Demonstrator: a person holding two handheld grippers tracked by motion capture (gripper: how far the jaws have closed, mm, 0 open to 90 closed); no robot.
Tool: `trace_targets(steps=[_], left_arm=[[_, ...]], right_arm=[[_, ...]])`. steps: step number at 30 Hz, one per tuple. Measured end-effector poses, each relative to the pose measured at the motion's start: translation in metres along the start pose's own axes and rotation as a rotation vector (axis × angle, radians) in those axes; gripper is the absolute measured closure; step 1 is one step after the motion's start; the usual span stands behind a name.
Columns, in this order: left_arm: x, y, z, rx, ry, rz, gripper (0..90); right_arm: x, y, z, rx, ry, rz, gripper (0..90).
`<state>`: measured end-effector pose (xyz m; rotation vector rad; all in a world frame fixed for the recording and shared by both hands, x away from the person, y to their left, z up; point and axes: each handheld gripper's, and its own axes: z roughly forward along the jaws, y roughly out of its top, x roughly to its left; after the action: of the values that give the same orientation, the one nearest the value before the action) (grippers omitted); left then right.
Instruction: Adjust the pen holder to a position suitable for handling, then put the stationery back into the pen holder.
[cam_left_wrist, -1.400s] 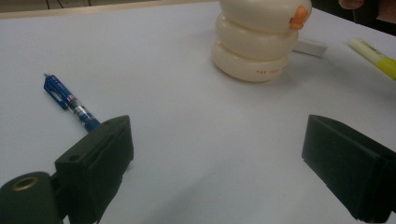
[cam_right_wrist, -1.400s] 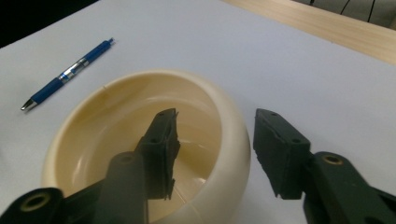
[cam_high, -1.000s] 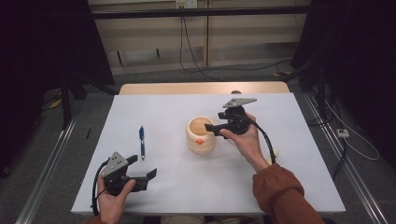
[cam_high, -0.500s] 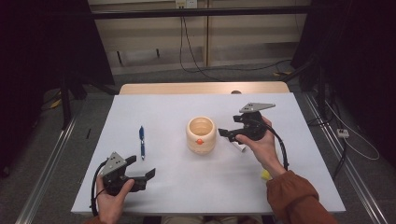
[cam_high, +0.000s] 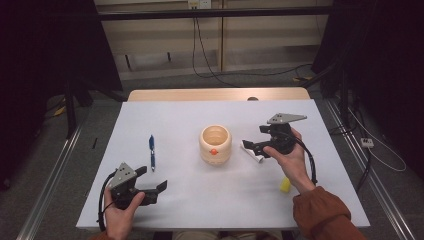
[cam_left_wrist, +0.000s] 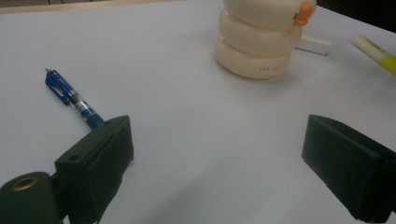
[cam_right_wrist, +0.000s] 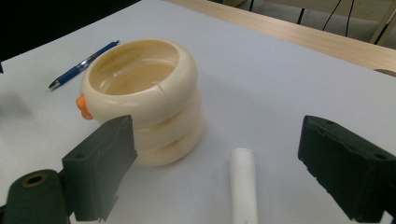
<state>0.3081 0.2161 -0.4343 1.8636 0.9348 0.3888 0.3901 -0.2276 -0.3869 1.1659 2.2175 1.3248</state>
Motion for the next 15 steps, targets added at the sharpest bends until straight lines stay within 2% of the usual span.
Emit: trace_targets(steps=[10,15], left_arm=[[0.001,0.000,0.000,-0.004,0.006,-0.003,8.9],[0.005,-0.003,-0.001,0.001,0.003,-0.021,8.9]], right_arm=[[-0.002,-0.009,-0.016,0.007,-0.022,-0.003,10.2],[-0.003,-0.015,-0.025,-0.001,-0.037,0.005,10.2]])
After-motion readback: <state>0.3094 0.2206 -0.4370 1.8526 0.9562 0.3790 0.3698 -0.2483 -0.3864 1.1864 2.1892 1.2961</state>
